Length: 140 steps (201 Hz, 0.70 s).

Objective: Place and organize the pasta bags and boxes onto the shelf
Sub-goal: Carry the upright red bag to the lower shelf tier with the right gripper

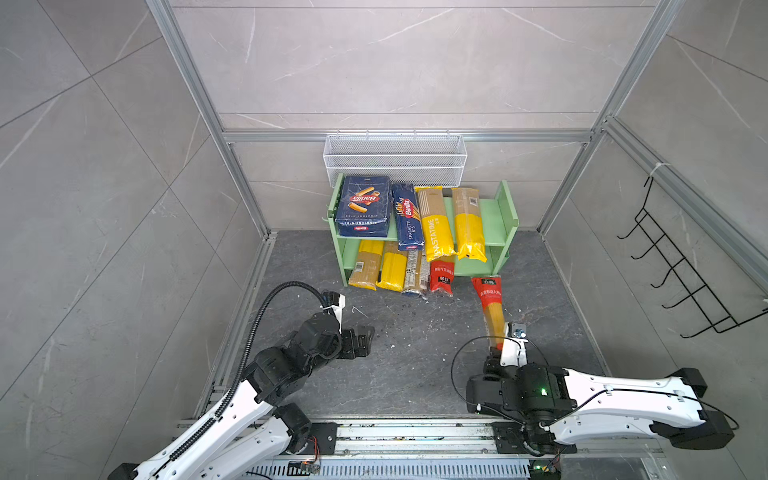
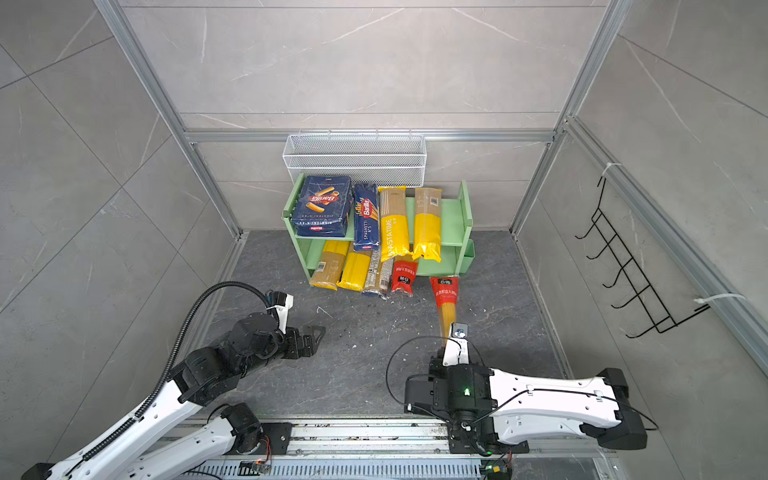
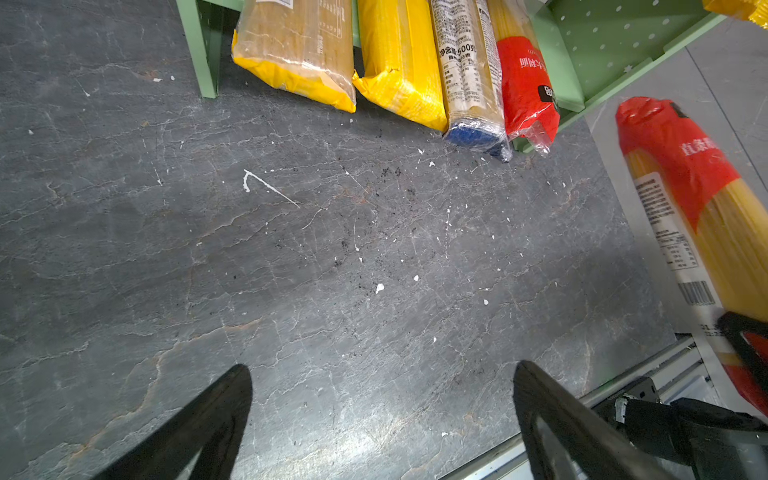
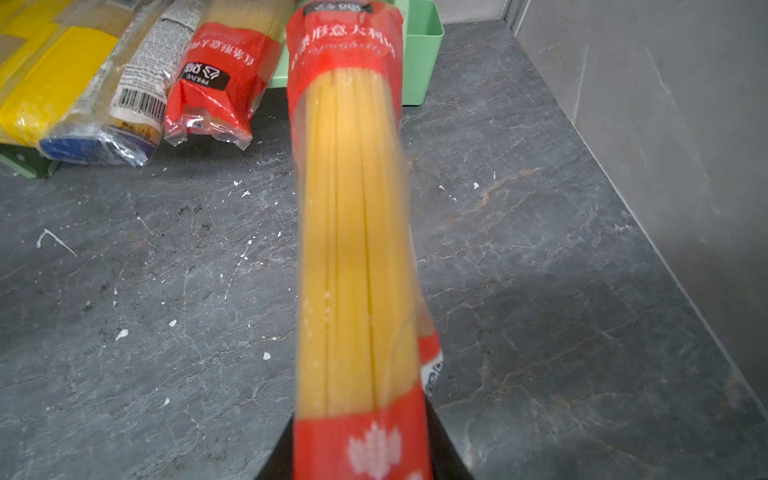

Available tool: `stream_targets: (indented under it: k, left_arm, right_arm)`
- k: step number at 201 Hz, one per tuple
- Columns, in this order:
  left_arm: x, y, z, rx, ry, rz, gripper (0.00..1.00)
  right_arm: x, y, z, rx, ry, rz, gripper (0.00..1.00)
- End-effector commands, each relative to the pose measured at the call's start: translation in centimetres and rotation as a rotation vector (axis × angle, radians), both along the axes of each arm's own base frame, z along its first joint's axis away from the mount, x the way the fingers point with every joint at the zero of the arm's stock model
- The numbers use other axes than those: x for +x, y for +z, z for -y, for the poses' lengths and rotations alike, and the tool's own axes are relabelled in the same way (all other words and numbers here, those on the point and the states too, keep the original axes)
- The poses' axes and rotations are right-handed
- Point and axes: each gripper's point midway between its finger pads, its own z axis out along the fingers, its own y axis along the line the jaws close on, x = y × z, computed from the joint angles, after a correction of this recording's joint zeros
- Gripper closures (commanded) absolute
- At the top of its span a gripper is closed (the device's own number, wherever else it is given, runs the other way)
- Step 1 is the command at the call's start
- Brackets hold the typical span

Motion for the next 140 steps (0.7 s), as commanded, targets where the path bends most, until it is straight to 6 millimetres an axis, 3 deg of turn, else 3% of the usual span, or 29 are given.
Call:
stream_targets:
  k: [1, 70, 140]
  left_arm:
    - [0.2, 1.9, 0.7, -0.027, -0.034, 0.054, 0.00]
    - [0.3, 2.2, 0.2, -0.014, -0.021, 0.062, 0.00]
    - [0.7, 2.6, -0.1, 0.020, -0.001, 0.075, 0.00]
  right_arm:
    - [2.2, 1.8, -1.5, -0.026, 0.081, 0.090, 1.00]
    - [6.5, 2.1, -2.9, -0.002, 0.099, 0.054, 1.00]
    - [11.3, 0.9, -1.6, 0.033, 0.026, 0.048, 1.00]
